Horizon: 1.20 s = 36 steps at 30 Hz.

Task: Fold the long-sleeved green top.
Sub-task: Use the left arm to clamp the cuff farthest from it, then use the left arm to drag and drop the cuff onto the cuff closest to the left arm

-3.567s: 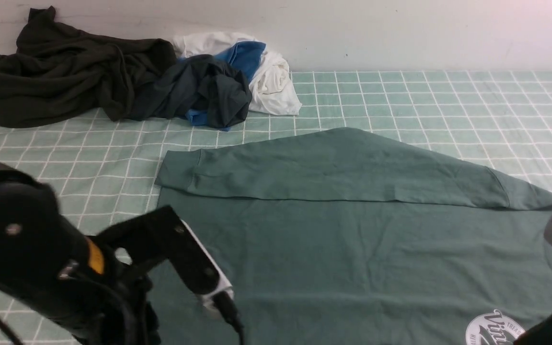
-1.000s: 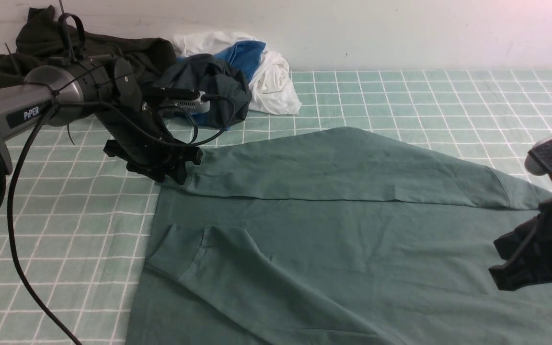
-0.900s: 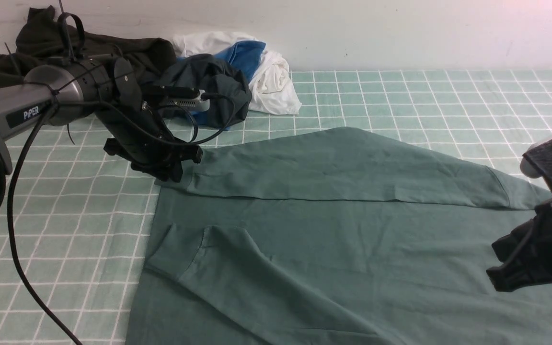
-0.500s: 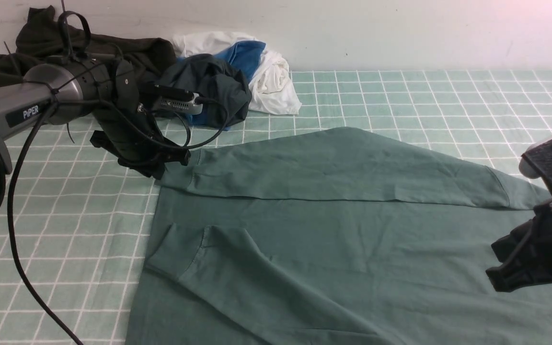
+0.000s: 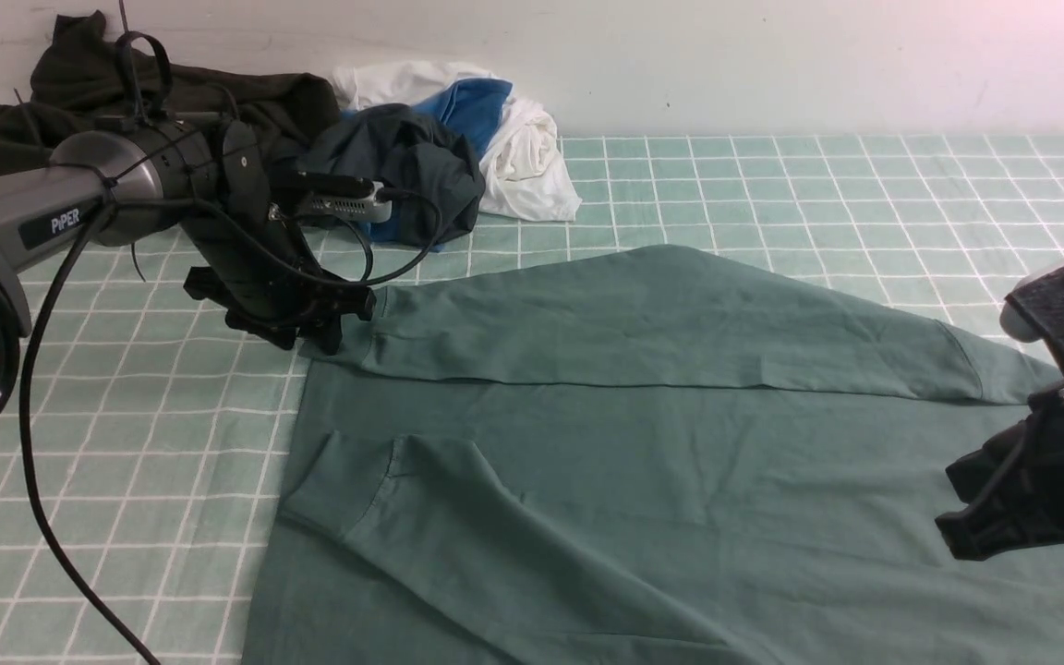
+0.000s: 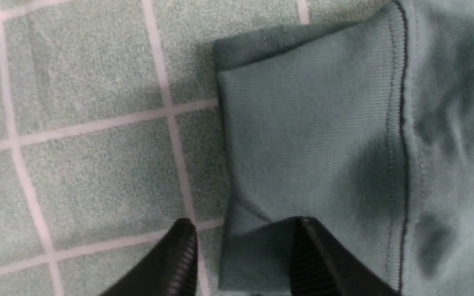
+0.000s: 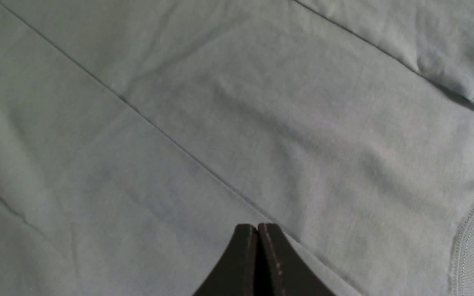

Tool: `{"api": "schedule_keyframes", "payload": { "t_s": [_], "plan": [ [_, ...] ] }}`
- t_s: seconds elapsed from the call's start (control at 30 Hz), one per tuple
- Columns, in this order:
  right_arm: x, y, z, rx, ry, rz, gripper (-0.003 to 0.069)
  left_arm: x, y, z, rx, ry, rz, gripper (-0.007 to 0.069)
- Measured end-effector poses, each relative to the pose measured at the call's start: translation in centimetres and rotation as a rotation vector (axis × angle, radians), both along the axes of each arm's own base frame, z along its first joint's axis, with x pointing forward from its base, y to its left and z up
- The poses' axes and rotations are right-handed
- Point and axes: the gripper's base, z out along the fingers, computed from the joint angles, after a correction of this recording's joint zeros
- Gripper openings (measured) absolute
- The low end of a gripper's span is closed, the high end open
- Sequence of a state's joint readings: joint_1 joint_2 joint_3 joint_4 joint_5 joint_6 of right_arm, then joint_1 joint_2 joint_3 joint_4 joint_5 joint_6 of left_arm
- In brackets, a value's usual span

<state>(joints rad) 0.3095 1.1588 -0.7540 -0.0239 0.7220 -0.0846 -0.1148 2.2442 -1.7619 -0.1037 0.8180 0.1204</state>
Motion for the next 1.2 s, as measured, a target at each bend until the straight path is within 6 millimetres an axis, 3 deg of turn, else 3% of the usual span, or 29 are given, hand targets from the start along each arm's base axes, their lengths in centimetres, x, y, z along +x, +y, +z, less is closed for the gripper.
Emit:
{"api": "schedule_keyframes", "payload": {
  "t_s": [0.1, 0.13, 0.17, 0.37, 0.57, 0.67, 0.7, 0.73, 0.77, 0.8, 0.87, 1.0, 1.2],
  "plan": [
    [0.0, 0.0, 0.0, 0.000, 0.000, 0.000, -0.0018, -0.1, -0.1, 0.1, -0.006, 0.004, -0.005, 0.0094],
    [0.0, 0.0, 0.0, 0.000, 0.000, 0.000, -0.0018, -0.1, -0.1, 0.2, -0.005, 0.003, -0.006, 0.0094],
    [0.0, 0.0, 0.0, 0.000, 0.000, 0.000, -0.0018, -0.2, -0.1, 0.4, -0.005, 0.007, -0.010, 0.0039],
    [0.0, 0.0, 0.0, 0.000, 0.001, 0.000, -0.0018, -0.5, -0.2, 2.5, -0.009, -0.032, -0.013, 0.0023],
    [0.2, 0.1, 0.0, 0.003, -0.009, 0.001, -0.0018, -2.1, -0.9, 6.7, -0.013, -0.043, -0.066, 0.0023],
    [0.2, 0.1, 0.0, 0.004, -0.011, 0.001, -0.0018, -3.6, -1.4, 9.3, -0.062, -0.024, -0.074, 0.0022],
    [0.2, 0.1, 0.0, 0.004, -0.011, 0.001, -0.0018, -4.9, -1.9, 11.7, -0.134, -0.024, -0.078, 0.0021],
    [0.2, 0.1, 0.0, 0.004, -0.011, 0.001, -0.0018, -5.1, -1.8, 12.0, -0.134, -0.026, -0.079, 0.0021],
    [0.2, 0.1, 0.0, 0.004, -0.011, 0.001, -0.0018, -6.4, -2.0, 13.8, -0.190, -0.037, -0.085, 0.0020],
    [0.2, 0.1, 0.0, 0.004, -0.011, 0.001, -0.0018, -6.6, -2.0, 13.9, -0.195, -0.034, -0.089, 0.0020],
    [0.2, 0.1, 0.0, 0.008, -0.008, -0.001, -0.0018, -9.8, -2.2, 16.2, -0.262, -0.039, -0.126, 0.0020],
    [-0.1, 0.1, -0.2, 0.016, 0.024, -0.008, -0.0018, -15.0, -2.5, 15.6, -0.306, 0.033, -0.167, 0.0020],
    [-0.3, 0.2, -0.3, 0.025, 0.061, -0.015, -0.0018, -22.5, -2.5, 9.9, -0.277, 0.135, -0.173, 0.0020]
  ]
}}
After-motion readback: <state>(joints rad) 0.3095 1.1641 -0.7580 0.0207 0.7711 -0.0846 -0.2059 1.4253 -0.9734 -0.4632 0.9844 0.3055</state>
